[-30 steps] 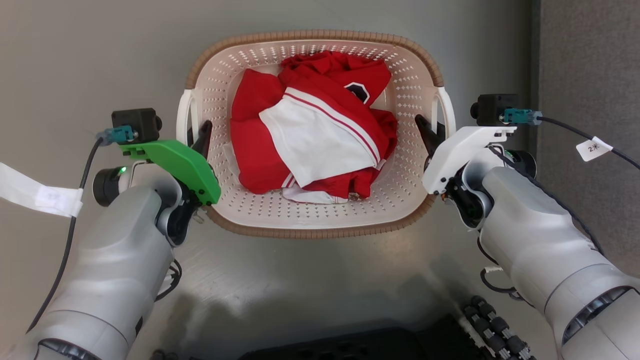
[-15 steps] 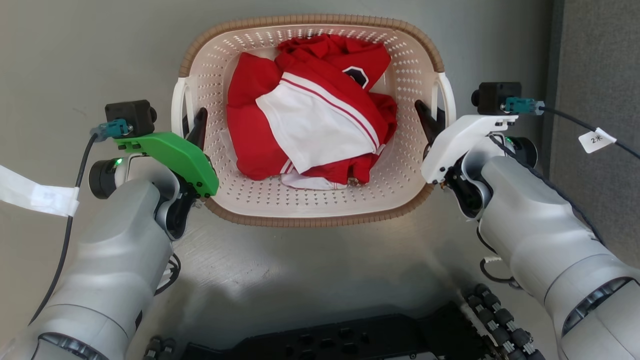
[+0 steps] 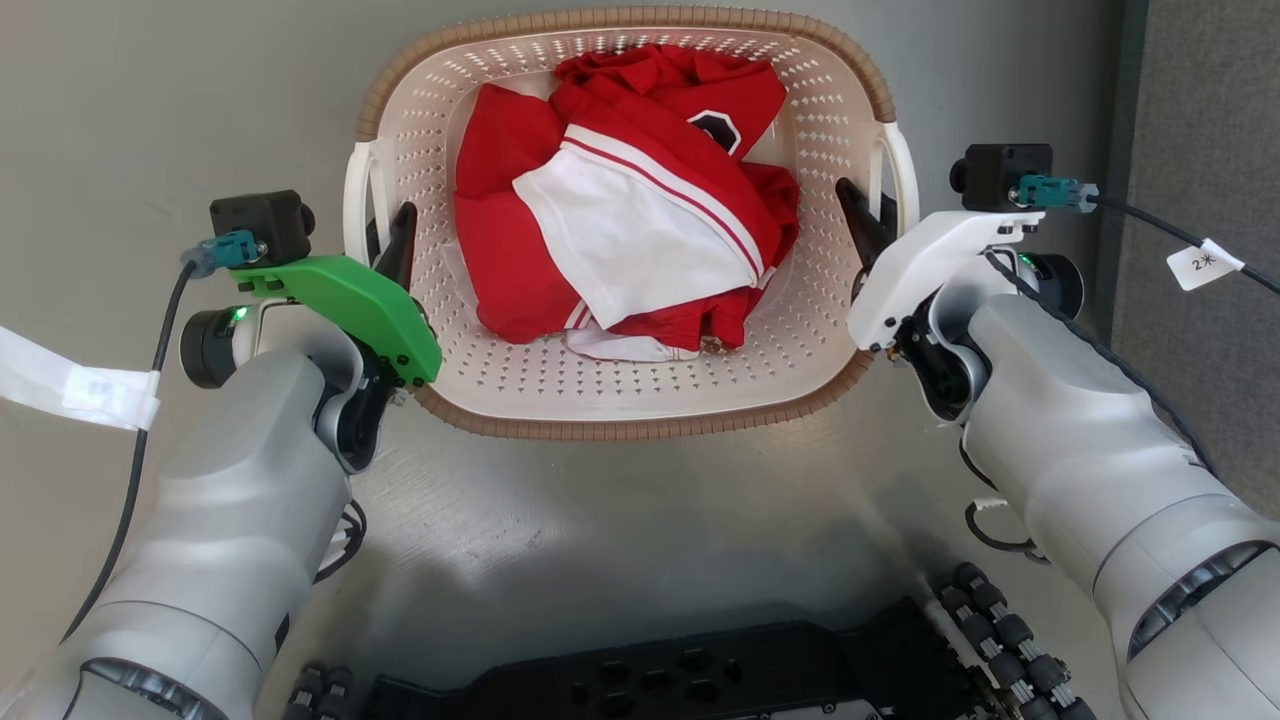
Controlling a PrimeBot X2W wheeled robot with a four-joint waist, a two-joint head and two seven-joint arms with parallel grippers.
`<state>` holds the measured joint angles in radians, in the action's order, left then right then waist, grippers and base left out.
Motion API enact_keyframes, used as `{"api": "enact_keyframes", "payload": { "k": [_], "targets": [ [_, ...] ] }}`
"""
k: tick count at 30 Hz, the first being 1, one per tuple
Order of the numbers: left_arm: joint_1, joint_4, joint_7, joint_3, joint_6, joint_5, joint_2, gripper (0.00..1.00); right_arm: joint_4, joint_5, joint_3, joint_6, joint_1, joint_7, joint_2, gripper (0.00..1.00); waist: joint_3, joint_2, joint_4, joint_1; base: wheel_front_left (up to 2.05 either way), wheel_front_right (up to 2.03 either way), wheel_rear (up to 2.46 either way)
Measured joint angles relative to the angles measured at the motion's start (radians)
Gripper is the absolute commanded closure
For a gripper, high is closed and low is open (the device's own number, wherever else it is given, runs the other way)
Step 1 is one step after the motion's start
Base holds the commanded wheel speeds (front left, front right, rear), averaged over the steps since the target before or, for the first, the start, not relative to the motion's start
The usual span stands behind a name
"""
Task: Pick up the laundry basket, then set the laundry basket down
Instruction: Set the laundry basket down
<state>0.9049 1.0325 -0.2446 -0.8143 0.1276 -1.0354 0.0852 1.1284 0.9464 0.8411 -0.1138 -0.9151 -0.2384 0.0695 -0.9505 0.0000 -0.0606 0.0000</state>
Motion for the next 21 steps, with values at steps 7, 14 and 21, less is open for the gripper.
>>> {"api": "enact_keyframes", "payload": {
  "k": [7,14,21],
  "targets": [
    [0.0,0.009,-0.003,-0.001,0.0,-0.01,-0.005,0.36,0.011,0.004,-0.012,-0.01,0.0,-0.008,-0.002,0.0,-0.003,0.0,0.002,0.0,0.0,0.0,0.0],
    [0.0,0.004,-0.003,-0.011,0.001,-0.034,-0.016,0.0,0.025,0.005,-0.016,-0.011,0.0,-0.009,-0.005,0.0,0.0,0.0,0.002,0.0,0.0,0.0,0.0],
    [0.0,0.007,-0.003,-0.026,0.001,-0.034,-0.016,0.0,0.034,0.005,-0.016,-0.011,0.0,-0.009,-0.005,0.0,0.004,0.0,0.002,0.0,0.0,0.0,0.0]
  ]
}}
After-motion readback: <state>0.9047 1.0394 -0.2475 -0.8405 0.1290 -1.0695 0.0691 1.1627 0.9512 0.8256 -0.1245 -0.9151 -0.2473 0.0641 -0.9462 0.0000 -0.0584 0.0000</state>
